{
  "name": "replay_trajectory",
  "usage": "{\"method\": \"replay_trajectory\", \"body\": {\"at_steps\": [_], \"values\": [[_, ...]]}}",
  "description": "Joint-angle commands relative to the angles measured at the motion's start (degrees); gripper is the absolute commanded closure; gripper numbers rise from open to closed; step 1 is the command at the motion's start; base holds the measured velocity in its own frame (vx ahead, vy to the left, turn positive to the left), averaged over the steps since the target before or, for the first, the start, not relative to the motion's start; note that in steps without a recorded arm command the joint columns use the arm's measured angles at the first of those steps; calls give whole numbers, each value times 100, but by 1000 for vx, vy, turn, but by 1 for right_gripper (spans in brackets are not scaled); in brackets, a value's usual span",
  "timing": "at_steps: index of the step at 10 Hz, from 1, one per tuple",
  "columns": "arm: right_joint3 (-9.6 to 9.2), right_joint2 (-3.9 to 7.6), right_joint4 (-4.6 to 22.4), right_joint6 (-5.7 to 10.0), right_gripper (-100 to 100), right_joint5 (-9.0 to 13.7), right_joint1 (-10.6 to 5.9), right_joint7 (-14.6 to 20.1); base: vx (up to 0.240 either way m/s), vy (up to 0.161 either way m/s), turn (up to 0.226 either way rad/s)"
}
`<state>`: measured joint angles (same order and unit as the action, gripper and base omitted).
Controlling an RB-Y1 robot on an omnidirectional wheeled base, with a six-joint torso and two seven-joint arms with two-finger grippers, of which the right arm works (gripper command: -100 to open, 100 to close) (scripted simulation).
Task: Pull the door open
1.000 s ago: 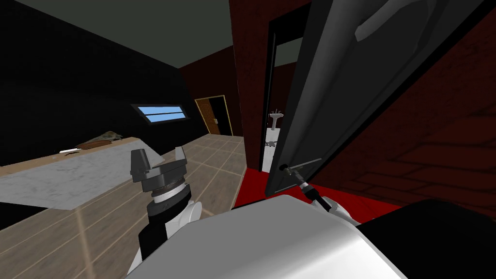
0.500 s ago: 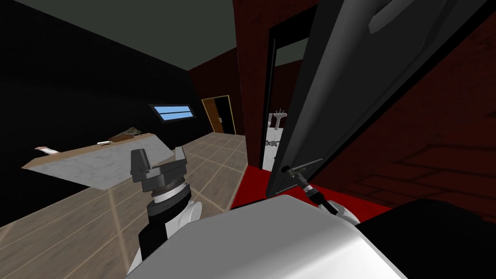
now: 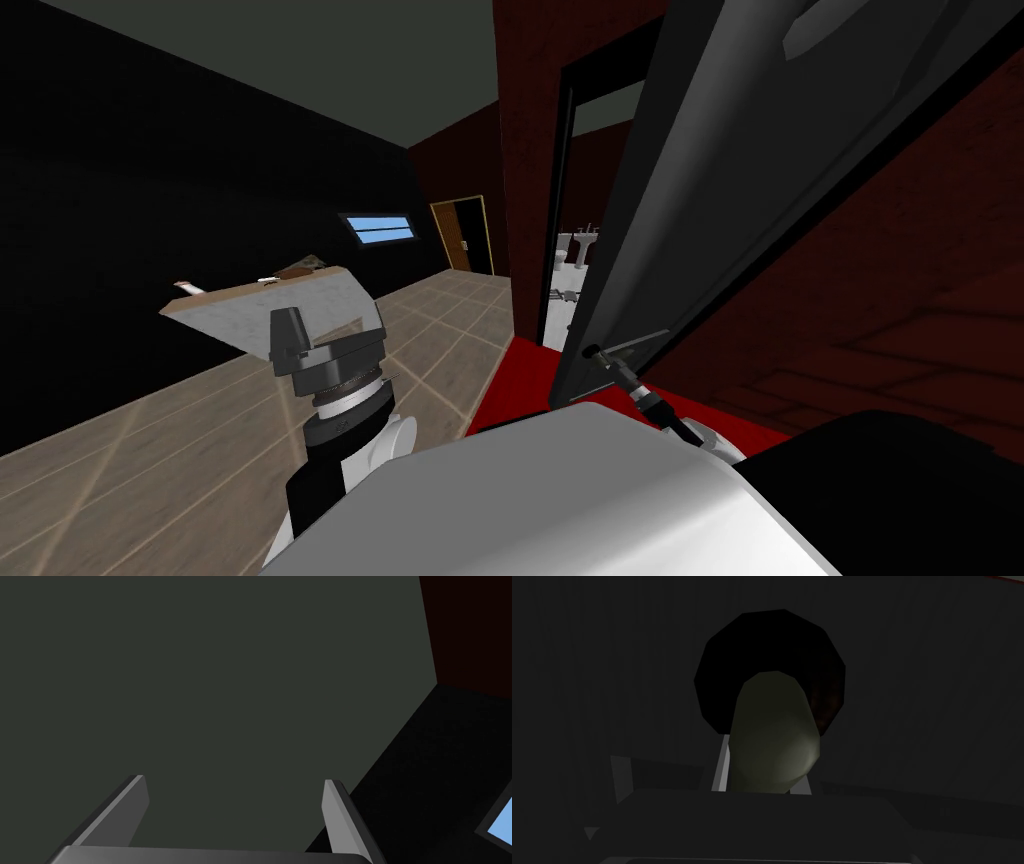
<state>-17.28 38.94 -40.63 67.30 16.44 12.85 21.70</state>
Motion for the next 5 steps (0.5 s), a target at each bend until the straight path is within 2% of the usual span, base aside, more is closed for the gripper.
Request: {"method": "replay_trajectory", "body": {"at_steps": [1, 5], "values": [[-4, 40, 28, 85, 100, 24, 63, -5, -234, -54, 186], [-59, 94, 172, 332, 100, 66, 135, 26, -206, -87, 175]]}}
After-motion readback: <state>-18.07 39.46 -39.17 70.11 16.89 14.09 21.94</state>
